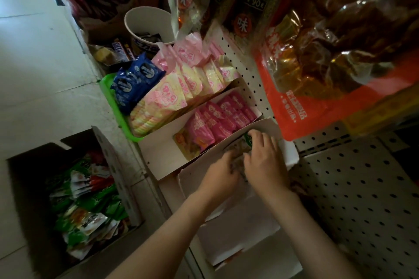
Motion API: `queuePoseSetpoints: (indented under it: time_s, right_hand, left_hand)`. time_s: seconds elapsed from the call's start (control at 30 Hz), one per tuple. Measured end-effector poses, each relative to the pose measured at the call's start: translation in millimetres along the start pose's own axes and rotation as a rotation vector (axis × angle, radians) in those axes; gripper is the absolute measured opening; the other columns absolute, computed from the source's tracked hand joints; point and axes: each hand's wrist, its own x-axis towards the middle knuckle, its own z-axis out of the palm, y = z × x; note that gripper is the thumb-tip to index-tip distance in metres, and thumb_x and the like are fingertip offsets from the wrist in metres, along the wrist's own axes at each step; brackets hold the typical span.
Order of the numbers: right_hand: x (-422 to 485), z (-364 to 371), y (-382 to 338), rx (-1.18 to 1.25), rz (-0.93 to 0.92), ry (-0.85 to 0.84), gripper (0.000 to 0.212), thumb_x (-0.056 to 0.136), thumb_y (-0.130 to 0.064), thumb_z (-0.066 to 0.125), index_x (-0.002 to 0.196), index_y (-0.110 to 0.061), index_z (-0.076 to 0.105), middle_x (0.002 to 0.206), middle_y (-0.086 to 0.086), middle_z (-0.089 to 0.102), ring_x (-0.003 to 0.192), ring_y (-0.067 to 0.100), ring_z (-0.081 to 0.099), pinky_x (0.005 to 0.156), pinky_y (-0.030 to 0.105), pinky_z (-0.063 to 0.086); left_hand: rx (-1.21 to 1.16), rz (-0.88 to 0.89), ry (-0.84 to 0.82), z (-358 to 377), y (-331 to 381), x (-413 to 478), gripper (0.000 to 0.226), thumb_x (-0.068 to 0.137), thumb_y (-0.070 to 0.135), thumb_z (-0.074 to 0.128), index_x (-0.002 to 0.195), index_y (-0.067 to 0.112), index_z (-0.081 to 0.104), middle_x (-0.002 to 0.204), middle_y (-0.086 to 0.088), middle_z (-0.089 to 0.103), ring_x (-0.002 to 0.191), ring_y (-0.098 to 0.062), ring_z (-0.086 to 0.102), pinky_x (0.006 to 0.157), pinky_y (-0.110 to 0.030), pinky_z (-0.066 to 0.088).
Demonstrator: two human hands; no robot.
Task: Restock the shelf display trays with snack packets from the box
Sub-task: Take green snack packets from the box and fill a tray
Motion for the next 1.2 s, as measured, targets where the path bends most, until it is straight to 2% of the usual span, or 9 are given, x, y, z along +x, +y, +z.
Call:
queuePoseSetpoints:
  time_s: [0.1,0.3,0.43,0.53,0.7,0.8,1.0,1.1,1.2]
  right_hand:
    - [-20,-7,-26,0.125,-0.014,-0.050,0.052,0.088,-0.014,0.062,0.136,-0.008,0.046,0.131,0.012,0.052,0.125,0.029,0.043,0.104,0.038,0.034]
    - [-62,-9,-114,0.288,-0.288,0.124,0.036,0.083,-0.024,0.052,0.116,-0.012,0.058,0.103,0.004,0.064,0.097,0.014,0.049,0.077,0.028,0.050]
    - [-77,33,-191,0.394,-0.419,-0.014,0.039,0.081,-0.026,0.051,0.117,-0.010,0.056,0.104,0.006,0.064,0.096,0.018,0.051,0.085,0.027,0.040]
    - [-84,78,-234,0.435,-0.383,-0.222,0.040,0.085,-0.019,0.058,0.123,-0.005,0.056,0.113,0.009,0.062,0.108,0.022,0.054,0.093,0.029,0.042]
    - [-81,182,-294,0.486,-0.234,-0.648,0.055,0.093,-0.014,0.056,0.143,-0.010,0.034,0.140,0.006,0.042,0.130,0.022,0.042,0.102,0.026,0.034]
    - [-75,243,-310,0.442,-0.192,-0.772,0.060,0.094,-0.012,0.054,0.147,-0.015,0.027,0.147,0.003,0.036,0.133,0.020,0.038,0.104,0.028,0.035]
    - [-25,374,-363,0.270,-0.430,-0.761,0.073,0.091,-0.014,0.057,0.151,-0.016,0.015,0.149,0.004,0.030,0.139,0.022,0.026,0.110,0.035,0.030]
    - [-26,410,-368,0.216,-0.470,-0.688,0.043,0.089,-0.016,0.054,0.130,-0.015,0.041,0.126,0.007,0.049,0.120,0.026,0.045,0.093,0.041,0.046]
    - [-47,429,-343,0.098,-0.566,-0.633,0.023,0.089,-0.018,0.054,0.111,-0.015,0.049,0.114,0.006,0.055,0.107,0.025,0.051,0.087,0.035,0.045]
  left_hand:
    - [-0.255,0.069,0.129,-26,2,-35,0.039,0.097,0.010,0.052,0.122,0.040,0.050,0.110,0.012,0.067,0.102,0.003,0.061,0.086,-0.017,0.048]
    - [-0.282,0.124,0.390,-115,-25,-92,0.034,0.090,0.005,0.060,0.110,0.032,0.054,0.088,0.004,0.067,0.081,-0.006,0.066,0.073,-0.022,0.054]
    - [-0.273,-0.028,0.653,-187,-91,-134,0.025,0.091,0.013,0.062,0.106,0.033,0.055,0.082,-0.002,0.064,0.077,-0.014,0.065,0.070,-0.030,0.054]
    - [-0.245,-0.242,0.770,-222,-156,-163,0.020,0.092,0.013,0.061,0.106,0.025,0.054,0.082,0.003,0.062,0.073,0.002,0.060,0.065,-0.022,0.049]
    - [-0.133,-0.510,0.724,-247,-264,-190,0.019,0.095,0.017,0.056,0.110,0.027,0.050,0.085,0.012,0.056,0.075,0.001,0.054,0.059,-0.008,0.041]
    - [-0.089,-0.583,0.678,-242,-314,-187,0.019,0.096,0.016,0.052,0.110,0.028,0.049,0.094,0.007,0.059,0.086,-0.008,0.058,0.070,-0.022,0.044]
    - [-0.043,-0.590,0.638,-248,-393,-132,0.031,0.098,0.009,0.042,0.126,0.018,0.048,0.117,0.005,0.054,0.110,-0.017,0.054,0.084,-0.024,0.039]
    - [-0.124,-0.651,0.622,-226,-417,-115,0.036,0.096,0.006,0.040,0.130,0.017,0.044,0.130,-0.002,0.052,0.116,-0.022,0.051,0.088,-0.027,0.039]
    - [-0.255,-0.752,0.588,-194,-432,-120,0.045,0.095,0.007,0.047,0.137,0.016,0.037,0.136,-0.007,0.048,0.120,-0.023,0.049,0.096,-0.031,0.042]
